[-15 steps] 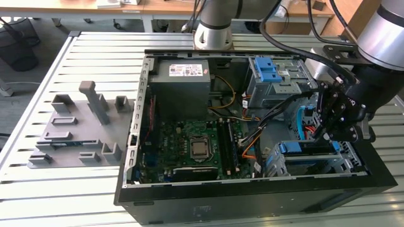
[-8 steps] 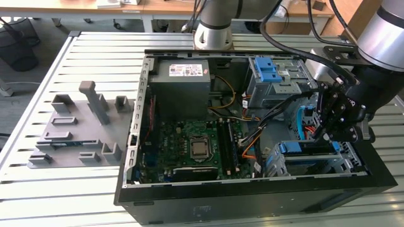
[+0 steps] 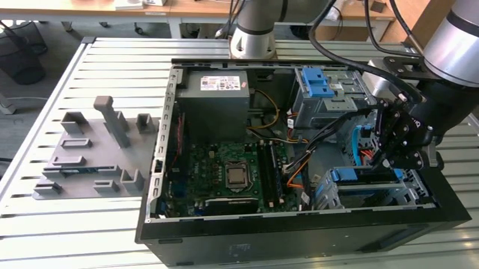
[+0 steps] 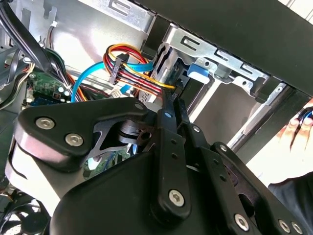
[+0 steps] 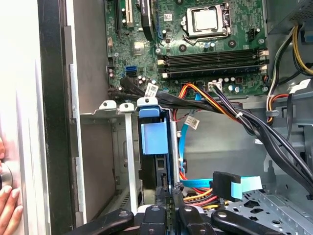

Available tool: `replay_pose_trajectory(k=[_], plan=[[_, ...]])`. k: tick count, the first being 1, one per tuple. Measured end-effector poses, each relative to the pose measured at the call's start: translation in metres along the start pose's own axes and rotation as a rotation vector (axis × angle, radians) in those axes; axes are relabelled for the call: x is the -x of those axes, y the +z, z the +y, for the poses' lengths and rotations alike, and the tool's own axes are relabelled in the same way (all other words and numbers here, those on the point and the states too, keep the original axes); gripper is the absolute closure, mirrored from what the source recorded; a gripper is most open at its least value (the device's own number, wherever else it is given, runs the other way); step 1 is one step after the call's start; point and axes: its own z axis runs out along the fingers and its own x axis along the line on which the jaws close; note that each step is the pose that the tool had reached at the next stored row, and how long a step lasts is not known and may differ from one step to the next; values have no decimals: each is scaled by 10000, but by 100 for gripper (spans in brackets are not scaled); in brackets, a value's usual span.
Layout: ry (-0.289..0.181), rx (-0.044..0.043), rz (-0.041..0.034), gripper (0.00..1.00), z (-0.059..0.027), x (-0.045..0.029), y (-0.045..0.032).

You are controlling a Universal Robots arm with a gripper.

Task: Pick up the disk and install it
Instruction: 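Insert the first disk wire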

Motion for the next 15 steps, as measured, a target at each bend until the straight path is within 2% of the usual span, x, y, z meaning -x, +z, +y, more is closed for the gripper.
replay_pose_trajectory(k=[10, 11, 15], plan=[[-3, 25, -4, 83, -10, 2, 16], [-2, 25, -4, 76, -10, 2, 16], [-2, 25, 1, 76, -9, -5, -61]])
